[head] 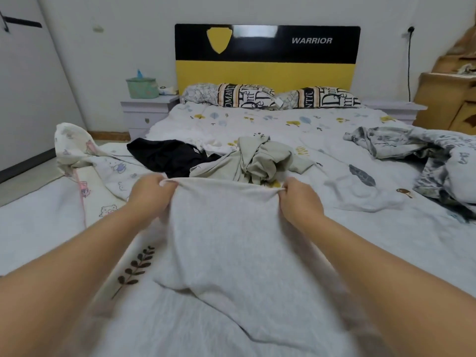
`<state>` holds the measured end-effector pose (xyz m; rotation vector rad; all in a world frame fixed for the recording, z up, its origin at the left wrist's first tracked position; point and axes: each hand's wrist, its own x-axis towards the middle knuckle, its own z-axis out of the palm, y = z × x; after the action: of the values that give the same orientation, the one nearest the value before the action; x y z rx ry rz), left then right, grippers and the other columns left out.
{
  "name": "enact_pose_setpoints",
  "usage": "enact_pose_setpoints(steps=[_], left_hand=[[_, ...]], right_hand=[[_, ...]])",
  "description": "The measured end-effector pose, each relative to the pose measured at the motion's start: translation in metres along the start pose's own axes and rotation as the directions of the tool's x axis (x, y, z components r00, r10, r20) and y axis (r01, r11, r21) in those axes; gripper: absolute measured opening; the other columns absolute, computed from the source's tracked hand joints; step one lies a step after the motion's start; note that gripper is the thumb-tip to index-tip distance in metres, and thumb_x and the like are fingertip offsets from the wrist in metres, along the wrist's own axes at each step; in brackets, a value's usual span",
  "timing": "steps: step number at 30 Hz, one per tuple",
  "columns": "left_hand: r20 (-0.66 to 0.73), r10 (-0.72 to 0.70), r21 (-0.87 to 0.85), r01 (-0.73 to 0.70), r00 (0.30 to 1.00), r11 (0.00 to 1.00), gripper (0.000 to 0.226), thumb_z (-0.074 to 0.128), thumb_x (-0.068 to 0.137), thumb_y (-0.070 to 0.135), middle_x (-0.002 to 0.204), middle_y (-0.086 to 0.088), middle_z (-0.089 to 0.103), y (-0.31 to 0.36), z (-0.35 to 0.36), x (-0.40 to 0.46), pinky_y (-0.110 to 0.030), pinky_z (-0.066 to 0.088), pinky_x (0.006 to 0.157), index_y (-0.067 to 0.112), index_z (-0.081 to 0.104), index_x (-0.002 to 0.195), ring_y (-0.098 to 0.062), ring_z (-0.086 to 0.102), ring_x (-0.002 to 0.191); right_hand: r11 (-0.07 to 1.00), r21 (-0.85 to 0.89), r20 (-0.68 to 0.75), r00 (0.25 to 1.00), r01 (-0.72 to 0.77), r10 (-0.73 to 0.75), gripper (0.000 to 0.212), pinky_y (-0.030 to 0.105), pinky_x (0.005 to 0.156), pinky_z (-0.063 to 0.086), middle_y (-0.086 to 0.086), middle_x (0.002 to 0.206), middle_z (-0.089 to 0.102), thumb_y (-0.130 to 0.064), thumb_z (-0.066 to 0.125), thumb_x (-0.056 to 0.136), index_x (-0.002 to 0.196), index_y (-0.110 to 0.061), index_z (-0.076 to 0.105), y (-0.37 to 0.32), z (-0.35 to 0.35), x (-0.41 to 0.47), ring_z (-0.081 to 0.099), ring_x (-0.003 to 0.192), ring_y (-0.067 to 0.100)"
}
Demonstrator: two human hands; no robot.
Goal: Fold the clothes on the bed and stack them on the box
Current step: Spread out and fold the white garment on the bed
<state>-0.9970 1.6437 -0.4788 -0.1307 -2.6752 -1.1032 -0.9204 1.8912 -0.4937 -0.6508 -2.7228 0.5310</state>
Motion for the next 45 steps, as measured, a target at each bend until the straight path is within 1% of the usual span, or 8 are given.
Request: enact_pose_setpoints(steps=[3,10,16,26,31,35,40,45], left_hand=[[-0.1,0.01,0.047,-0.005,0.995,0.999,0.017,0.056,0.089,0.023,0.088,-0.008,0.061,-0.008,-0.025,0.015,-0.03,0.036,0.071,0.009,0.066,0.09,-0.026,0.052,0.085],[-0.079,-0.059,-0.088,0.052,0.995,0.995,0.051,0.051,0.095,0.024,0.146,-0.014,0.036,-0.008,-0.005,0.016,-0.038,0.031,0.106,0.007,0.036,0.14,-0.03,0.036,0.132],[0.125,-0.179,0.407,0.114,0.976,0.906,0.053,0.043,0.096,0.032,0.144,-0.021,0.029,-0.01,0.012,-0.024,-0.042,0.031,0.104,0.002,0.032,0.138,-0.038,0.032,0.13],[0.504,-0.267,-0.268,0.443,0.821,0.856,0.045,0.055,0.091,0.02,0.14,-0.01,0.042,-0.022,-0.024,-0.046,-0.037,0.037,0.106,0.02,0.044,0.135,-0.026,0.044,0.125],[0.666,-0.204,-0.182,0.422,0.718,0.888,0.033,0.054,0.09,0.004,0.128,-0.007,0.055,-0.019,-0.043,-0.05,-0.028,0.044,0.088,0.017,0.059,0.12,-0.023,0.052,0.116],[0.6,-0.183,-0.055,0.268,0.779,0.962,0.046,0.057,0.086,-0.004,0.12,-0.011,0.054,-0.021,-0.044,-0.044,-0.031,0.046,0.089,0.009,0.055,0.13,-0.021,0.053,0.098],[0.349,-0.005,0.062,-0.018,0.937,0.998,0.05,0.06,0.085,0.001,0.136,-0.008,0.047,-0.025,-0.048,-0.038,-0.027,0.04,0.094,0.013,0.052,0.133,-0.022,0.049,0.116],[0.204,-0.099,0.534,-0.026,0.974,0.845,0.057,0.045,0.096,0.038,0.153,-0.015,0.017,-0.028,-0.044,-0.051,-0.045,0.027,0.106,0.018,0.025,0.145,-0.037,0.026,0.135]], right_hand=[[0.969,0.246,-0.135,0.99,-0.015,0.05,0.018,0.028,0.069,0.031,0.012,0.11,0.061,-0.017,0.042,0.096,0.105,-0.01,0.056,-0.014,-0.004,0.009,0.051,0.092,0.028],[0.96,0.268,0.293,0.943,0.08,-0.16,0.062,0.035,0.114,0.02,0.005,0.158,0.013,-0.029,0.039,0.1,0.151,-0.017,0.007,-0.035,0.018,-0.026,0.013,0.145,0.023],[0.963,0.145,0.354,0.896,0.229,-0.267,0.054,0.036,0.118,0.011,0.003,0.158,0.007,-0.036,0.031,0.101,0.15,-0.022,0.013,-0.048,0.009,-0.106,0.003,0.146,0.02],[0.718,0.27,0.559,0.503,0.642,-0.659,0.054,0.032,0.082,0.032,0.009,0.118,0.037,-0.011,0.042,0.095,0.143,-0.032,0.025,-0.092,-0.02,-0.24,0.038,0.11,0.027],[0.612,0.093,0.708,0.381,0.785,-0.595,0.045,0.034,0.069,0.023,0.016,0.11,0.04,-0.001,0.041,0.092,0.134,-0.017,0.042,-0.097,-0.004,-0.26,0.04,0.1,0.032],[0.577,0.098,0.479,0.47,0.811,-0.742,0.025,0.026,0.052,0.016,0.011,0.086,0.043,-0.011,0.059,0.082,0.106,-0.011,0.055,-0.096,0.01,-0.269,0.048,0.085,0.028],[0.636,0.528,0.476,0.424,0.563,-0.771,0.024,0.035,0.093,0.031,0.009,0.115,0.05,-0.036,0.038,0.095,0.115,-0.026,0.047,-0.119,0.012,-0.295,0.045,0.112,0.03],[0.779,0.471,0.329,0.737,0.414,-0.59,0.045,0.028,0.109,0.035,-0.005,0.137,0.052,-0.03,0.037,0.091,0.134,-0.027,0.051,-0.11,0.022,-0.276,0.047,0.127,0.013]])
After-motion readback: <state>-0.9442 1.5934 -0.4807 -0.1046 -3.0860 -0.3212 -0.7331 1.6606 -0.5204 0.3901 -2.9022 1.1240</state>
